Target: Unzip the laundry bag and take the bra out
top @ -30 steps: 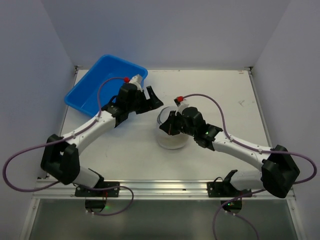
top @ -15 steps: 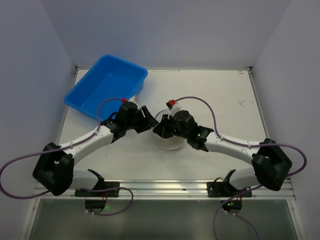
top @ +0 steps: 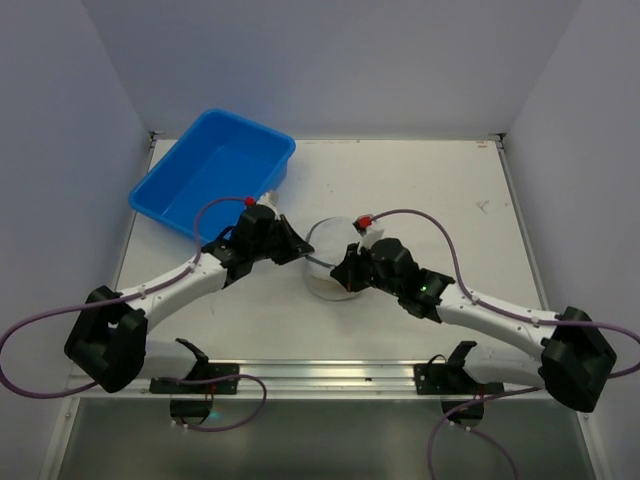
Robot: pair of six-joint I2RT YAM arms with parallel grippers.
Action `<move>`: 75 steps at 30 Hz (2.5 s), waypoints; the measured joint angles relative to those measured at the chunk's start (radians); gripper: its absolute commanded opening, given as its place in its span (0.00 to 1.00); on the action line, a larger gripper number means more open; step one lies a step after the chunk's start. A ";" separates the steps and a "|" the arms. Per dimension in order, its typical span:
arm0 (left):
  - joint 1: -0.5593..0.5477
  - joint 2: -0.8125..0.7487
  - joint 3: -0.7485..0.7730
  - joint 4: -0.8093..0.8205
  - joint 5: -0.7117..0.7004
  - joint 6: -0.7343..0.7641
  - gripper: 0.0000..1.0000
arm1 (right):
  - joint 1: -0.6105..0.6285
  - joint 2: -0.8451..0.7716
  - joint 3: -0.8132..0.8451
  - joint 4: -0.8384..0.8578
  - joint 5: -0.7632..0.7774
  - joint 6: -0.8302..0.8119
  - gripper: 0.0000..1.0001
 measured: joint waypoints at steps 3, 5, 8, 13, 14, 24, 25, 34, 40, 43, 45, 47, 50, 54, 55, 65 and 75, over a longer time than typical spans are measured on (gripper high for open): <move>0.016 0.006 0.000 -0.001 0.006 0.024 0.00 | -0.062 -0.093 -0.038 -0.107 0.041 -0.020 0.00; 0.029 0.010 0.000 -0.001 0.014 0.056 0.00 | -0.159 -0.151 -0.065 -0.165 0.052 -0.019 0.00; 0.035 0.026 0.014 0.002 0.053 0.109 0.00 | -0.285 -0.202 -0.083 -0.225 0.055 -0.010 0.00; 0.057 0.112 0.121 -0.022 0.105 0.258 0.03 | -0.303 -0.149 -0.018 -0.281 0.024 -0.019 0.00; 0.063 0.135 0.151 -0.030 0.107 0.280 0.09 | -0.306 -0.131 -0.006 -0.278 0.008 -0.019 0.00; 0.093 0.360 0.462 -0.051 0.131 0.356 0.86 | -0.163 0.032 0.088 -0.163 -0.179 0.056 0.00; 0.093 0.354 0.462 -0.058 0.127 0.344 0.88 | -0.145 0.048 0.099 -0.138 -0.184 0.066 0.00; 0.093 0.122 0.257 -0.111 0.059 0.227 0.87 | -0.090 0.168 0.160 -0.010 -0.191 0.104 0.00; 0.061 0.084 0.165 -0.107 0.061 0.173 0.69 | -0.066 0.203 0.186 0.011 -0.185 0.105 0.00; 0.026 0.084 0.143 -0.105 0.063 0.151 0.40 | -0.059 0.214 0.189 0.014 -0.185 0.105 0.00; 0.012 0.084 0.138 -0.095 0.064 0.141 0.10 | -0.056 0.216 0.189 0.012 -0.184 0.105 0.00; 0.010 0.082 0.132 -0.086 0.061 0.131 0.00 | -0.055 0.216 0.189 0.008 -0.182 0.103 0.00; 0.010 0.081 0.128 -0.084 0.057 0.129 0.00 | -0.055 0.198 0.185 -0.014 -0.162 0.096 0.00; 0.013 0.080 0.128 -0.075 0.076 0.122 0.00 | -0.055 0.115 0.140 -0.055 -0.135 0.086 0.00; 0.015 0.080 0.127 -0.072 0.084 0.122 0.00 | -0.056 0.089 0.121 -0.069 -0.134 0.083 0.00; 0.055 0.040 0.065 -0.040 0.150 0.121 0.00 | -0.273 0.001 0.041 -0.220 -0.239 0.051 0.00; 0.001 -0.189 -0.216 0.123 0.103 0.041 0.54 | -0.301 0.128 0.169 -0.306 -0.284 -0.055 0.35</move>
